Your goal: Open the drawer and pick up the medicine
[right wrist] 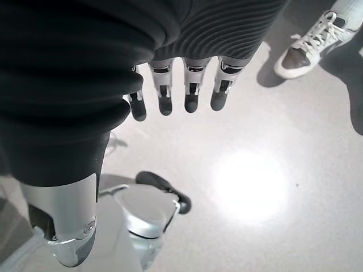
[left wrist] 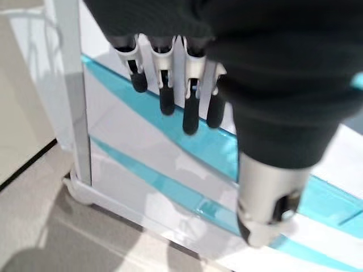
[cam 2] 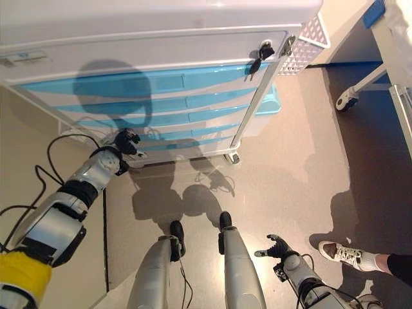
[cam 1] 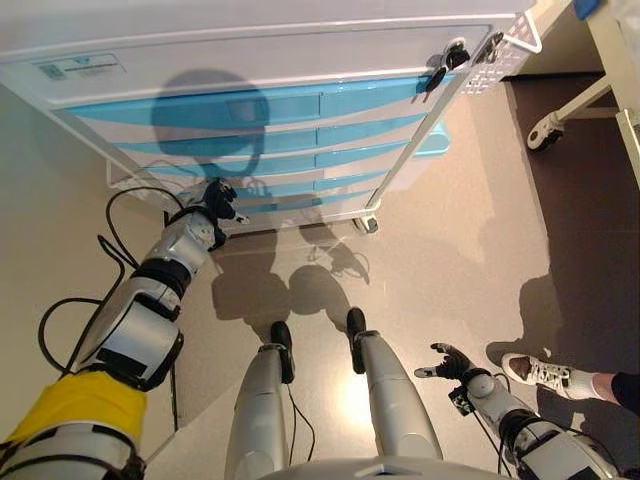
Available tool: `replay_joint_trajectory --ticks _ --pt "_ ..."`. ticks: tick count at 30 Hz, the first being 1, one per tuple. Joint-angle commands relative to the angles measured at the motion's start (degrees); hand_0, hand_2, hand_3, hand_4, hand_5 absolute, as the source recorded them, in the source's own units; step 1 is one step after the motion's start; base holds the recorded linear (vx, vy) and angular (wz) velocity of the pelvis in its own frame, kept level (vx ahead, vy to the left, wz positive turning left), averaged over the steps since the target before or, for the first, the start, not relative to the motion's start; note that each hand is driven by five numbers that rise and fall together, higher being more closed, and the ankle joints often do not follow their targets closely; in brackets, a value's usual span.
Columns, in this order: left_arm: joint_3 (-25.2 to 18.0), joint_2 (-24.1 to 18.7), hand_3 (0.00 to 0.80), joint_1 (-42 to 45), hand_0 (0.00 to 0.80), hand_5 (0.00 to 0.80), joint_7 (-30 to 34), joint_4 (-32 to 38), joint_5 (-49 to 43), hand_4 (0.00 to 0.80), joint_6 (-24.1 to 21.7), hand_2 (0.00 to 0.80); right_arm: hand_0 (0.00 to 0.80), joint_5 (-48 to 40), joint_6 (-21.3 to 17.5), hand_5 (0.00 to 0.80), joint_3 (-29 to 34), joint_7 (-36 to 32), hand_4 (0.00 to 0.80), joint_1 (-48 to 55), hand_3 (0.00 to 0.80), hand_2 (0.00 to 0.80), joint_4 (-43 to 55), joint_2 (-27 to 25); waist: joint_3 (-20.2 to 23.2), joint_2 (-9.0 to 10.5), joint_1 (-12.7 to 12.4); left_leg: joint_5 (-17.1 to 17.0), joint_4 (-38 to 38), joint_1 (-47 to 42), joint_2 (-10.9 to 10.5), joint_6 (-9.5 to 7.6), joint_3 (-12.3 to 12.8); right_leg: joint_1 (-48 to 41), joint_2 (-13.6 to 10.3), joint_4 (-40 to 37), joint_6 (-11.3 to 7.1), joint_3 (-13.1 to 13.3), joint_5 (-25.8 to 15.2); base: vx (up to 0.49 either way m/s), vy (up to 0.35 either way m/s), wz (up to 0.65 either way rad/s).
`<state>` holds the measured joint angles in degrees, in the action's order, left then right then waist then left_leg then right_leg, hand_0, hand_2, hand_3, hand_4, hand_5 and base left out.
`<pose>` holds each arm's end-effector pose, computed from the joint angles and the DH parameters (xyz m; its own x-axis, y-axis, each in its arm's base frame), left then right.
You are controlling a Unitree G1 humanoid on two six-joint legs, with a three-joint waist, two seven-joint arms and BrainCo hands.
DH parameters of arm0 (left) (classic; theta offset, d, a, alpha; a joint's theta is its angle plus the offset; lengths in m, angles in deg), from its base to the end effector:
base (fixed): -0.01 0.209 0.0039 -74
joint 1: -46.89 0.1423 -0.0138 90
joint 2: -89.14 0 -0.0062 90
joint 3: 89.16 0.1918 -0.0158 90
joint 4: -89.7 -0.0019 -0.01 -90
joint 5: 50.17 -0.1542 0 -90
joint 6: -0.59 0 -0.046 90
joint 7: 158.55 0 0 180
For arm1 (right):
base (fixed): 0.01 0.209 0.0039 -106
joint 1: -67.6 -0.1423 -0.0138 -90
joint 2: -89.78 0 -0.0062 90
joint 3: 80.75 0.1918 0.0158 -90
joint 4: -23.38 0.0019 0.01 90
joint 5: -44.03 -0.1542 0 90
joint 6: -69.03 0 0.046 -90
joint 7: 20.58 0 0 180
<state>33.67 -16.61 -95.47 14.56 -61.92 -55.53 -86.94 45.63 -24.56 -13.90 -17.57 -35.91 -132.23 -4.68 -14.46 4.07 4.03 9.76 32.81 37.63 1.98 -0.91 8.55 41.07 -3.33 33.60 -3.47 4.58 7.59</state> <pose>0.3618 0.2375 0.1023 0.9745 0.1588 -0.1584 0.0513 0.5297 0.8467 0.1784 -0.2374 -0.0986 0.6472 -0.1427 -0.7488 -0.3523 0.8151 -0.4599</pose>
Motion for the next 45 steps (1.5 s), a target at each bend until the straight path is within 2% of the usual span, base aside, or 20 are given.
replay_joint_trajectory --ticks 1,9,11,18,19,24,25,26,28,36,40,45 --pt "-5.1 0.4 0.0 2.5 0.0 0.0 -2.0 1.3 1.0 0.0 -1.9 0.0 0.0 0.9 0.0 0.0 0.1 0.6 0.0 3.2 0.0 0.0 -1.3 -2.4 2.4 -3.21 0.0 -0.1 -5.1 -2.8 -3.9 -2.51 -0.6 -2.0 0.4 -6.7 0.02 -0.8 -5.7 -0.086 -0.04 0.08" --pt "-7.4 0.6 0.0 10.9 0.0 0.0 -1.6 5.2 -0.6 0.0 -2.3 0.0 0.0 1.7 0.1 0.0 1.0 0.9 0.0 3.5 0.0 0.0 -1.4 -2.3 1.7 -3.34 -1.3 -1.5 -7.1 -5.1 -4.4 -2.23 -2.2 -5.3 -0.1 -8.7 0.27 -2.2 -6.3 -0.029 -0.061 0.09" --pt "-9.4 2.1 0.0 16.8 0.0 0.0 -0.7 6.3 0.7 0.0 -2.8 0.0 0.0 2.2 0.4 0.0 1.8 0.9 0.0 3.6 0.0 0.0 -1.9 -2.2 1.4 -3.48 -2.0 -2.3 -8.8 -7.4 -4.5 -1.97 -3.1 -8.0 -0.3 -9.7 0.39 -3.0 -6.4 0.011 -0.076 0.06" --pt "-14.3 6.7 0.0 27.6 0.0 0.0 1.6 5.8 6.9 0.0 -3.9 0.0 0.0 2.8 0.9 0.0 4.0 0.9 0.0 4.5 0.0 0.0 -3.2 -2.2 1.7 -3.85 -2.9 -4.7 -15.7 -15.7 -4.8 -1.13 -4.8 -16.6 -0.4 -14.9 0.21 -4.9 -7.1 0.066 -0.063 0.18" --pt "-16.1 8.4 0.0 31.5 0.0 0.0 2.7 5.1 8.5 0.0 -4.6 0.0 0.0 3.2 0.8 0.0 4.8 0.7 0.0 5.2 0.0 0.0 -3.5 -1.9 2.6 -3.93 -3.3 -6.0 -19.3 -19.2 -4.8 -0.74 -5.6 -20.1 -0.1 -17.4 0.0 -5.6 -7.4 0.081 -0.051 0.16" --pt "-19.5 11.1 0.0 38.1 0.0 0.0 4.8 3.2 11.8 0.0 -5.4 0.0 0.0 3.8 0.7 0.0 5.9 0.4 0.0 7.1 0.0 0.0 -3.6 -1.2 4.6 -3.85 -3.9 -8.6 -26.0 -25.6 -4.4 0.25 -6.6 -26.1 0.4 -22.4 -0.21 -7.2 -7.6 0.124 -0.084 0.19" --pt "-22.0 12.5 0.0 40.8 0.0 0.0 5.8 1.0 14.5 0.0 -5.7 0.0 0.0 3.7 0.7 0.0 6.6 0.4 0.0 8.0 0.0 0.0 -3.9 -0.6 5.7 -3.67 -4.3 -9.6 -28.7 -28.8 -4.0 0.67 -7.0 -29.2 0.7 -24.8 -0.35 -8.0 -7.8 0.079 -0.053 0.17" --pt "-22.0 12.5 0.0 40.8 0.0 0.0 5.8 1.0 14.5 0.0 -5.7 0.0 0.0 3.7 0.7 0.0 6.6 0.4 0.0 8.0 0.0 0.0 -3.9 -0.6 5.8 -3.67 -4.3 -9.7 -28.8 -28.6 -4.0 0.67 -7.1 -29.1 0.7 -24.9 -0.34 -8.0 -7.9 0.164 -0.092 0.22" --pt "-25.0 14.9 0.0 44.8 0.0 0.0 7.4 -1.4 18.4 0.0 -6.0 0.0 0.0 3.4 0.7 0.0 7.5 0.2 0.0 9.3 0.0 0.0 -4.2 0.3 8.2 -3.49 -4.9 -10.8 -32.0 -32.0 -3.5 1.19 -7.1 -32.7 1.0 -28.0 -0.54 -8.8 -8.3 0.127 -0.052 0.18" --pt "-26.2 18.7 0.0 50.9 0.0 0.0 7.1 -6.0 14.8 0.0 -6.3 0.0 0.0 4.4 0.9 0.0 6.9 -0.9 0.0 11.6 0.0 0.0 -6.1 2.8 12.2 -2.97 -6.1 -11.1 -36.3 -38.3 -3.3 1.5 -7.5 -40.0 1.2 -33.4 -0.92 -10.3 -8.7 0.09 -0.011 0.11" --pt "-25.5 18.6 0.0 51.6 0.0 0.0 4.2 -7.3 9.6 0.0 -6.5 0.0 0.0 2.4 0.5 0.0 6.7 -1.3 0.0 12.2 0.0 0.0 -6.2 4.5 13.5 -2.47 -6.4 -11.6 -37.8 -39.5 -3.1 1.85 -7.4 -41.6 1.4 -35.3 -1.15 -10.7 -9.1 0.013 0.007 0.06" --pt "-24.6 18.1 0.0 52.0 0.0 0.0 3.9 -8.5 7.0 0.0 -6.5 0.0 0.0 -0.6 0.2 0.0 6.6 -2.6 0.0 12.5 0.0 0.0 -6.3 5.9 13.9 -1.87 -6.4 -11.5 -37.8 -40.1 -3.1 2.05 -7.4 -42.6 1.4 -35.8 -1.16 -11.0 -9.3 0.007 0.002 0.0"
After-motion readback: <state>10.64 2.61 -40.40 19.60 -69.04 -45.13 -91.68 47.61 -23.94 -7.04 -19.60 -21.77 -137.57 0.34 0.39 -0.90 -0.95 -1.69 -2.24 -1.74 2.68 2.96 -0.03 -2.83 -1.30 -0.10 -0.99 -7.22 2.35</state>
